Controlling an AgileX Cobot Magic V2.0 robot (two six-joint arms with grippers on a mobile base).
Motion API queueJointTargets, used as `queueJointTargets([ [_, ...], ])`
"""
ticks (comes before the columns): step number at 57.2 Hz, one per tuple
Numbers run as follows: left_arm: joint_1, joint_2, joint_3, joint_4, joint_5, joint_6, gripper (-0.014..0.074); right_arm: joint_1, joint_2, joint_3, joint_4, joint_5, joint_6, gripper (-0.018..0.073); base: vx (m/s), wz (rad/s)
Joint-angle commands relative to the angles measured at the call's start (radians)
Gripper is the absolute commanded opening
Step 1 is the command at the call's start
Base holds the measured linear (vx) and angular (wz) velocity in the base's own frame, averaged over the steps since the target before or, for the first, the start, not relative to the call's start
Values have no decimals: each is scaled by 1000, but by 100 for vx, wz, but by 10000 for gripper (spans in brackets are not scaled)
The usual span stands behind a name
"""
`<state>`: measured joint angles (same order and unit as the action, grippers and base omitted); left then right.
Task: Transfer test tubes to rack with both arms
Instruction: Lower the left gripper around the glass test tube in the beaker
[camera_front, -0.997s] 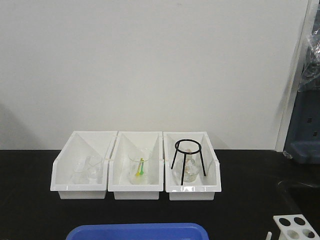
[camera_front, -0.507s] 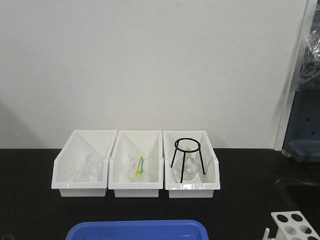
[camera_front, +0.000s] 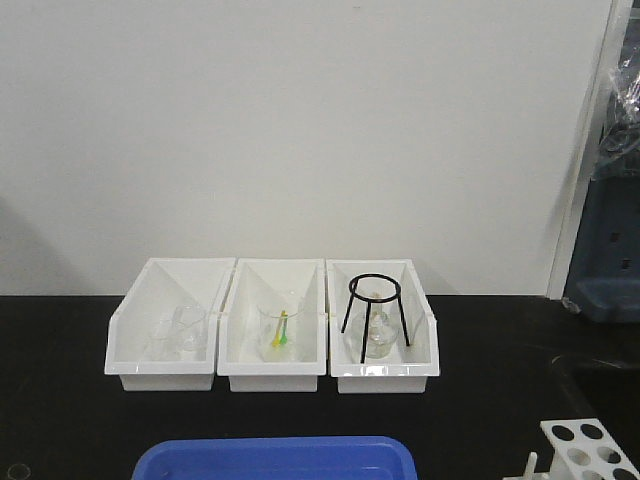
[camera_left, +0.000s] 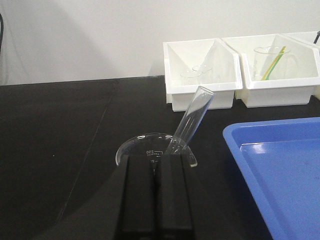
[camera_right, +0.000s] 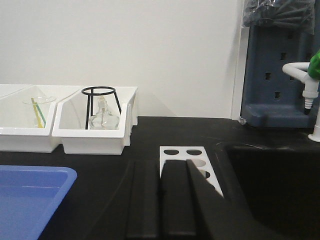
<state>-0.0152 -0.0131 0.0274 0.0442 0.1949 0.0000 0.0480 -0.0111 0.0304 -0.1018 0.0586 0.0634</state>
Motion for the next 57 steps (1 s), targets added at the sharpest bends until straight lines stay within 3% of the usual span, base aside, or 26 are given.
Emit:
queueJointTargets([
  [1,0,-12,-31,-4,-75,-8,-4,0,0,13,-4,-82,-3,-8,0,0],
  [19,0,-12,-31,-4,-76,-8,-4,0,0,13,-4,-84,-3,-8,0,0],
  [28,0,-12,-35,-4,-140,-9,-4,0,0,13,-4,-96,-3,-8,0,0],
  [48,0,-12,-45,-6,-300,-44,-2,0,0,-3,-1,-298,-1,-8,0,0],
  [57,0,9,-188,25,-242,0,0,0,33,-156,-4,-146,-3,-8,0,0],
])
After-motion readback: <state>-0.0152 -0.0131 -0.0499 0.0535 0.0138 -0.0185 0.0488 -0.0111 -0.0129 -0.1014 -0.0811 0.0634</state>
